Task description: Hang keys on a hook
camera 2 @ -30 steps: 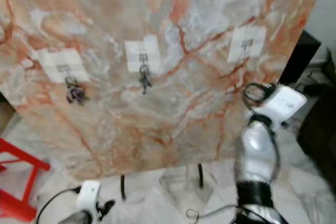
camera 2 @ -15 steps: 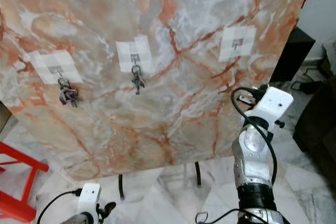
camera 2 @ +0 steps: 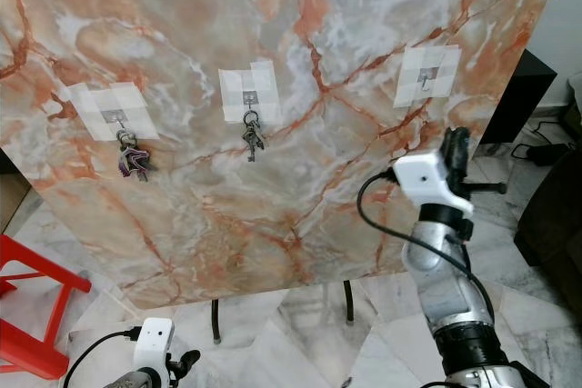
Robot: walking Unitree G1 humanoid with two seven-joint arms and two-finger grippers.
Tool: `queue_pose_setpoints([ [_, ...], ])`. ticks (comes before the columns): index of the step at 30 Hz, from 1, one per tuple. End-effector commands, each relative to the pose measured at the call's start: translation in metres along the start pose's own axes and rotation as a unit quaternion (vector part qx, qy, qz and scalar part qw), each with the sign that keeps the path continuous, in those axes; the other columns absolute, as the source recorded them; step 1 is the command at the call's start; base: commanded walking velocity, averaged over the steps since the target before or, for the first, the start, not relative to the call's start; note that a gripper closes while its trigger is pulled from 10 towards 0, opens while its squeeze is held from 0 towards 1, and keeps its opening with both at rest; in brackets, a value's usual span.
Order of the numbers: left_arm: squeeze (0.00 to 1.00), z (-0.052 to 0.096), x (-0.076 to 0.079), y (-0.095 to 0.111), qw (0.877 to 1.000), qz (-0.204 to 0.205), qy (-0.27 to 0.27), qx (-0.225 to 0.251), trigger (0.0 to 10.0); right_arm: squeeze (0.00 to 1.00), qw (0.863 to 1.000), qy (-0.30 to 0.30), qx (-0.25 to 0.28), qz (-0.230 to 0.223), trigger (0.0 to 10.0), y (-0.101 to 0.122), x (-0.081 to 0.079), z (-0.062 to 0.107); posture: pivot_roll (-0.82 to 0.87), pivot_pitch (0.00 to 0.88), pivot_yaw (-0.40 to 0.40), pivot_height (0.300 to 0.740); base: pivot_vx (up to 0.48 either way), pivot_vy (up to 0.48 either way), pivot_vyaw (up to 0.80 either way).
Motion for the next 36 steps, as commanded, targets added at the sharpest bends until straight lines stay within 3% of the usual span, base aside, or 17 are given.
queue_pose_setpoints([
  [1, 0.00, 0.001, -0.001, -0.003, 1.000, 0.002, 0.000, -0.002, 10.0, 0.00, 1.000, 0.007, -0.003, 0.011, 10.0, -0.004, -0.003, 0.002, -0.14, 0.014, 0.015, 0.740, 0.000, 0.000, 0.00],
  [4, 0.00, 0.001, -0.001, -0.003, 1.000, 0.003, 0.000, -0.003, 10.0, 0.00, 1.000, 0.010, -0.019, 0.002, 10.0, -0.009, -0.004, 0.003, -0.15, 0.010, 0.015, 0.740, 0.000, 0.000, 0.00],
  [8, 0.00, 0.001, 0.000, -0.004, 1.000, 0.003, -0.002, -0.003, 10.0, 0.00, 0.993, 0.016, -0.089, -0.070, 10.0, -0.025, -0.008, 0.007, -0.15, 0.005, 0.014, 0.740, 0.000, 0.000, 0.00],
  [11, 0.00, 0.001, 0.000, -0.004, 1.000, 0.003, -0.003, -0.002, 10.0, 0.00, 0.973, 0.011, -0.172, -0.154, 10.0, -0.043, -0.012, 0.016, -0.15, 0.003, 0.013, 0.740, 0.000, 0.000, 0.00],
  [14, 0.00, 0.001, 0.000, -0.004, 1.000, 0.005, -0.002, -0.001, 10.0, 0.00, 0.965, -0.005, -0.205, -0.162, 10.0, -0.055, -0.012, 0.023, -0.14, 0.001, 0.011, 0.740, 0.000, 0.000, 0.00],
  [28, 0.00, 0.001, 0.000, -0.003, 1.000, 0.006, 0.001, 0.000, 10.0, 0.00, 0.960, 0.004, -0.207, -0.187, 10.0, -0.056, -0.016, 0.024, -0.14, 0.021, 0.010, 0.740, 0.000, 0.000, 0.00],
  [36, 0.00, 0.001, -0.001, -0.005, 1.000, -0.006, 0.002, -0.016, 10.0, 0.00, 0.960, -0.004, -0.205, -0.191, 10.0, -0.057, -0.012, 0.022, -0.14, 0.028, 0.009, 0.740, 0.270, 0.000, 0.00],
])
Point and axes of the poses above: a point about 5 cm out from each wrist's last joint towards the gripper, its own z axis pointing back from the gripper into the wrist, its own y axis along the axis of the wrist's last joint, x = y × z, the point moved 1 cm from there along -z, pointing out of the wrist towards the gripper, and after that the axes turned 15 degrees about -z, right-handed, at the moved point
